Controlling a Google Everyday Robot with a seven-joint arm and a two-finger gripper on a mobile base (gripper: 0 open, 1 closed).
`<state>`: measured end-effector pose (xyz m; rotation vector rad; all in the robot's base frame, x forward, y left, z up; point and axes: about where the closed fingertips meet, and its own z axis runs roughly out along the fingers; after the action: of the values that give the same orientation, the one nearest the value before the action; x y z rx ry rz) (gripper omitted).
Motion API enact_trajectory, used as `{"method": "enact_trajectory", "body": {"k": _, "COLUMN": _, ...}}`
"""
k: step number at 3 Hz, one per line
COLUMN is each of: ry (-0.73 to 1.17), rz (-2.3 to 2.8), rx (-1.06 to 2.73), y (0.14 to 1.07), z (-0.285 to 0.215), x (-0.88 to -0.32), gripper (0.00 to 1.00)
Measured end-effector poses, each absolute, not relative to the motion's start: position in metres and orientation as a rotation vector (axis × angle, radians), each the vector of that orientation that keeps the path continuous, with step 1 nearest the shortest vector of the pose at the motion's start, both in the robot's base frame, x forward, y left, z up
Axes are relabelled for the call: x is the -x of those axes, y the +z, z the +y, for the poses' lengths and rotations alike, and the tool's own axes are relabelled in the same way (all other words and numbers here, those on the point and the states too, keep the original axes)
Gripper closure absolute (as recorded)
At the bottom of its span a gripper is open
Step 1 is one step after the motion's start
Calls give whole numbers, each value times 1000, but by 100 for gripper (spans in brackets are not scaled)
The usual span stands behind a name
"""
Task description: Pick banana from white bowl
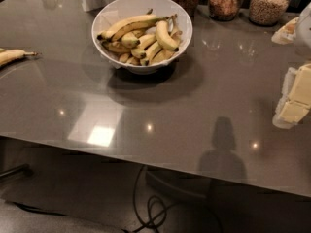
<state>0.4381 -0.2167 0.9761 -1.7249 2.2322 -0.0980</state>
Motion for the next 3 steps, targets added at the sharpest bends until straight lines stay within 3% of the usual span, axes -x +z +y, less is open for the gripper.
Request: {"method": "enact_trajectory", "body": {"k": 3, "ry": 2, "rz": 2121, "rx": 1622, "y": 995, "z": -199, "x": -462, "gripper": 0}}
